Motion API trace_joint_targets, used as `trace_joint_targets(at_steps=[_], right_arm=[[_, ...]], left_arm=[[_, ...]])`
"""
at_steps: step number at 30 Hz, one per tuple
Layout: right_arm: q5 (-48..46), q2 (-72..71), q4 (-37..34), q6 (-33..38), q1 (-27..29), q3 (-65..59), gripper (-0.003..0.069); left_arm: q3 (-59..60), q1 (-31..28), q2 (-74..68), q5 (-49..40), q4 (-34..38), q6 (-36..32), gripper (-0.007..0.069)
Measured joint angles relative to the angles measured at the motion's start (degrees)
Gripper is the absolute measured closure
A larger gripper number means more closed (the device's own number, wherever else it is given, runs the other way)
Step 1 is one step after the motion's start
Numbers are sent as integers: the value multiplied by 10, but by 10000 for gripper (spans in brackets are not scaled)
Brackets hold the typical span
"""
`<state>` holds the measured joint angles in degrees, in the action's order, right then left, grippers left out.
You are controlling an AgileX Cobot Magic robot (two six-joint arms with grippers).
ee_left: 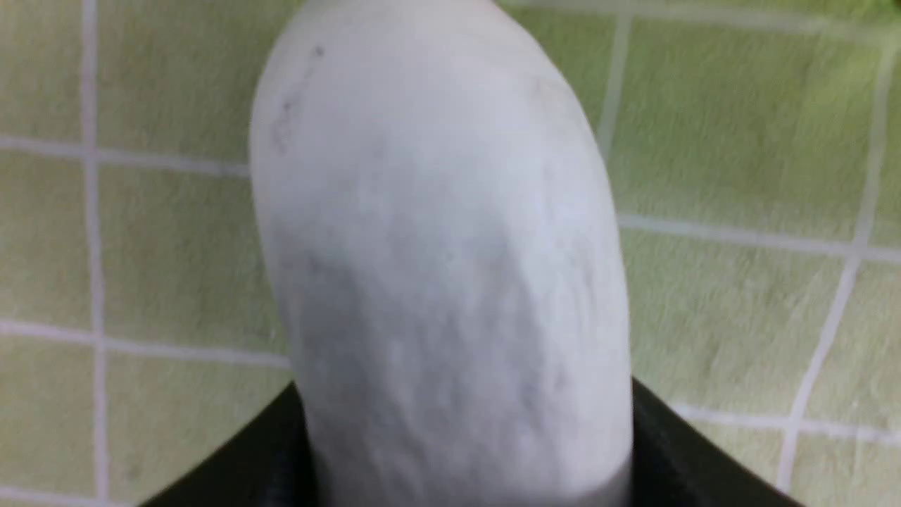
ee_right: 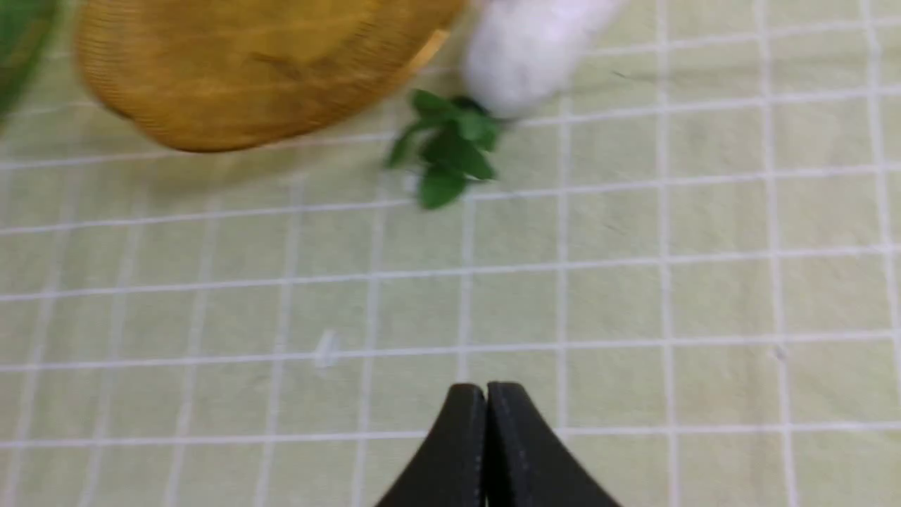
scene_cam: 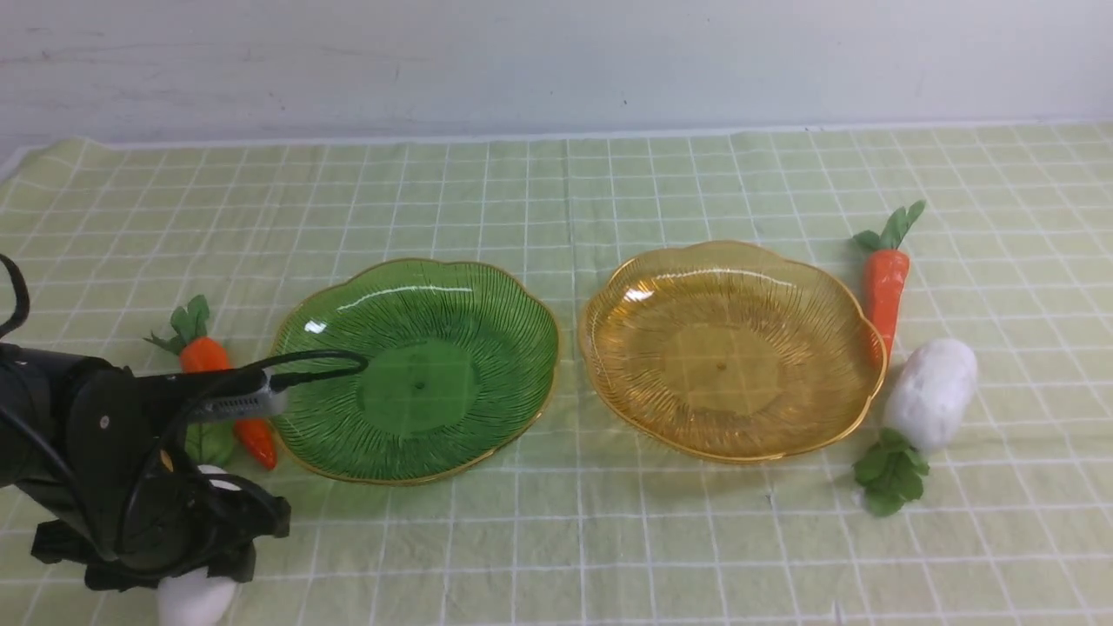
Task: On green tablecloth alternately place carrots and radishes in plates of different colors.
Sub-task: 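Pick up the white radish and place it on the plate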
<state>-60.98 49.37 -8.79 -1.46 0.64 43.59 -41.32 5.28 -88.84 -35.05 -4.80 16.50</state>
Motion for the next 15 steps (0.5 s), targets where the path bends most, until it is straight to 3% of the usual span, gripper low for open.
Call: trace_joint_targets(at_steps=[5, 8, 15], right_arm=[[62, 114, 50, -89, 0, 0, 673], [126, 173, 46, -97, 0, 0, 649], [222, 259, 17, -99, 0, 2, 504]], left_arm=[[-5, 4, 100, -58, -1, -3, 211], [-32, 35, 169, -76, 39, -46, 211], [-144, 131, 158, -91, 150, -172, 211]])
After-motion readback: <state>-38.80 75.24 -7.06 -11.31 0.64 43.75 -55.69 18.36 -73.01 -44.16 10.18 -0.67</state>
